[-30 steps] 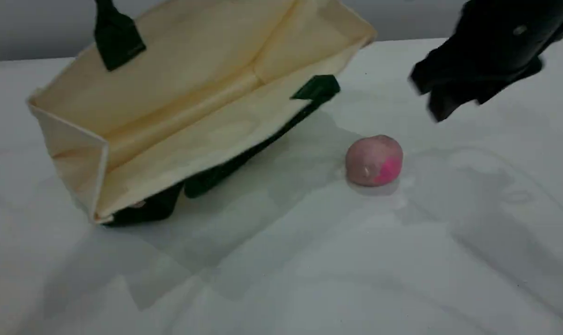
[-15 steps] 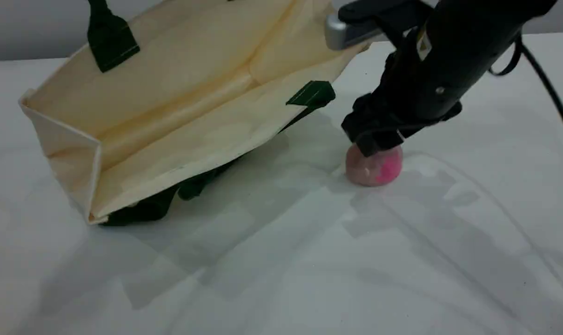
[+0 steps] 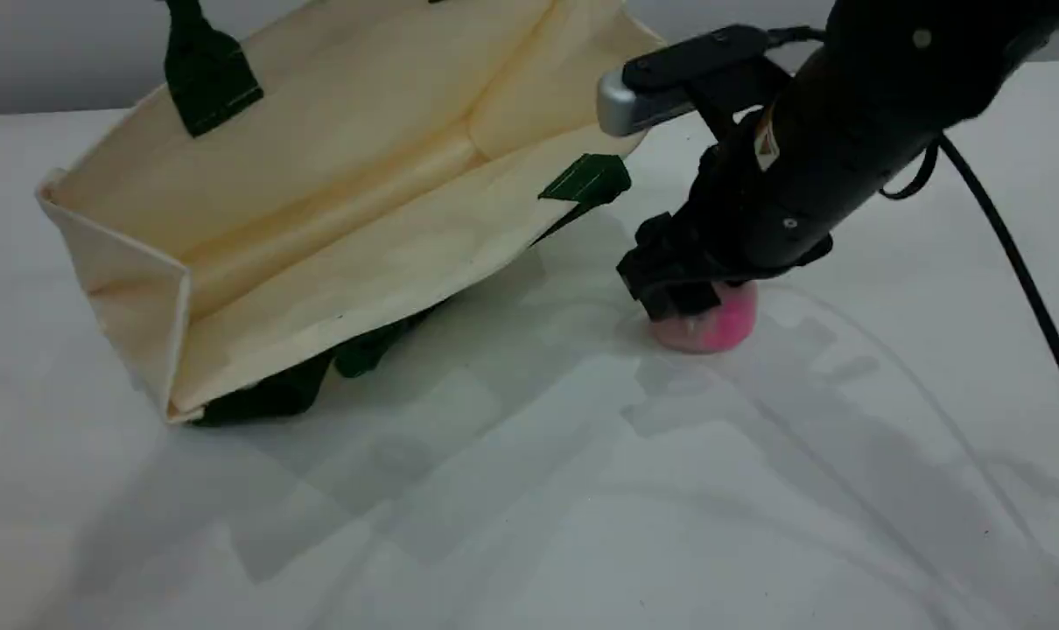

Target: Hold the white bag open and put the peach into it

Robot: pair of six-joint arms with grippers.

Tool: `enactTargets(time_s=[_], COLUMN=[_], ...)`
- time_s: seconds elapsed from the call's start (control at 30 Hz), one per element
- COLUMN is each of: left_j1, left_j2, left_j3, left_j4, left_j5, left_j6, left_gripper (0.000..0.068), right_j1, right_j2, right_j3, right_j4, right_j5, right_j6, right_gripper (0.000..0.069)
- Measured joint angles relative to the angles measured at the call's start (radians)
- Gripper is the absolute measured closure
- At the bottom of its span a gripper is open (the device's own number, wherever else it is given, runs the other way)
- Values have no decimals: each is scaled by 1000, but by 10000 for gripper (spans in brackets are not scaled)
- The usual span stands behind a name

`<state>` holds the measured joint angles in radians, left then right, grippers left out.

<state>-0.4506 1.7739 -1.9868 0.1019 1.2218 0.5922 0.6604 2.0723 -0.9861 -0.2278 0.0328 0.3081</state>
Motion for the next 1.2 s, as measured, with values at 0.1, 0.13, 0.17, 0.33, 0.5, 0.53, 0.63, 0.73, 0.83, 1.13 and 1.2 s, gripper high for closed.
enactTargets(time_s=[0.1, 0.13, 0.17, 0.33, 0.5, 0.53, 0.63, 0.73, 0.83, 1.13, 1.2], left_j1=[0, 0, 0, 0, 0, 0, 0, 0, 0, 0, 0], left_j2=[0, 0, 0, 0, 0, 0, 0, 0, 0, 0, 0], left_j3=[0, 0, 0, 0, 0, 0, 0, 0, 0, 0, 0], left_j4=[0, 0, 0, 0, 0, 0, 0, 0, 0, 1, 1], left_j5=[0, 0, 0, 0, 0, 0, 0, 0, 0, -1, -1], left_j6=[0, 0, 0, 0, -1, -1, -1, -1, 0, -2, -3], left_gripper=[594, 594, 594, 594, 594, 594, 594, 594, 594, 594, 594], right_j1=[0, 0, 0, -1, -1, -1, -1, -1, -1, 0, 0], right_j2=[18, 23, 29, 60, 62, 62, 62, 62, 52, -57, -94], right_j3=[0, -1, -1, -1, -2, -1, -1, -1, 0, 4, 3], right_j4=[0, 0, 0, 0, 0, 0, 1, 1, 2, -42, -77], right_j5=[-23, -33, -33, -49, -33, -33, -33, -33, -19, 82, 111], right_j6=[0, 0, 0, 2, 2, 3, 4, 4, 4, -5, -5], right_gripper=[232, 231, 231, 233, 294, 312, 360, 393, 394, 438, 443])
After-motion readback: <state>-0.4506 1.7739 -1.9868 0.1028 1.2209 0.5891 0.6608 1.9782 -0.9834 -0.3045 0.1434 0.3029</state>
